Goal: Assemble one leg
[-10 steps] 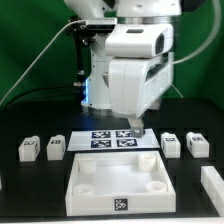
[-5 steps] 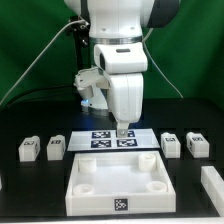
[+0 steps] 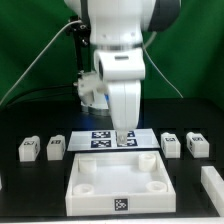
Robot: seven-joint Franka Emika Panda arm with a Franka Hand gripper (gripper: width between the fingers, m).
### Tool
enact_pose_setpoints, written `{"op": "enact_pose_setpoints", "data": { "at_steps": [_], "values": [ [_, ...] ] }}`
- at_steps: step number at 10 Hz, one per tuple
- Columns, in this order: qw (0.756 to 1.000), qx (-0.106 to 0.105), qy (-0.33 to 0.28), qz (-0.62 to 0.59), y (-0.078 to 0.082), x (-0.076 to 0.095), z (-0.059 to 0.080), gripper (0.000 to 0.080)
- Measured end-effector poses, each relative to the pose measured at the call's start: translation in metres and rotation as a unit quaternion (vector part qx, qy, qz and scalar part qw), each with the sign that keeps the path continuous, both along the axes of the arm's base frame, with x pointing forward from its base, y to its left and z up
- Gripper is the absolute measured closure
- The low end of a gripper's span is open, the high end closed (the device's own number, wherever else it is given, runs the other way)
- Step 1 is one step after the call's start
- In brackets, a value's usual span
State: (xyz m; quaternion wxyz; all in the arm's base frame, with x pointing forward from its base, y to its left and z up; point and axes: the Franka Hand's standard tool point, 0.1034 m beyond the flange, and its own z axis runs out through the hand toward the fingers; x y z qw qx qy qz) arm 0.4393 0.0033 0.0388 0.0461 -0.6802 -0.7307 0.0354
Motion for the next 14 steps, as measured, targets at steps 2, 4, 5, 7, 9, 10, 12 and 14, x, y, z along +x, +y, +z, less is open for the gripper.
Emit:
{"op": "enact_pose_setpoints", "data": {
  "at_steps": [2,4,5,7,9,10,12,14],
  "values": [
    [1.000,0.005,0.019,-0.011,-0.010,-0.004,-0.023,0.0150],
    [0.999,0.005,0.018,-0.028,-0.004,0.002,-0.029,0.0150],
    [0.999,0.004,0.019,-0.029,-0.005,0.001,-0.029,0.0192],
    [0.999,0.004,0.019,-0.030,-0.006,0.001,-0.030,0.0331],
    [0.999,0.004,0.019,-0.030,-0.006,0.001,-0.030,0.0466],
    [0.999,0.004,0.020,-0.030,-0.006,0.001,-0.030,0.0678],
    [0.999,0.004,0.013,-0.031,-0.007,0.004,-0.028,0.0728],
    [0.999,0.005,0.011,-0.031,-0.007,0.005,-0.028,0.0728]
  ]
}}
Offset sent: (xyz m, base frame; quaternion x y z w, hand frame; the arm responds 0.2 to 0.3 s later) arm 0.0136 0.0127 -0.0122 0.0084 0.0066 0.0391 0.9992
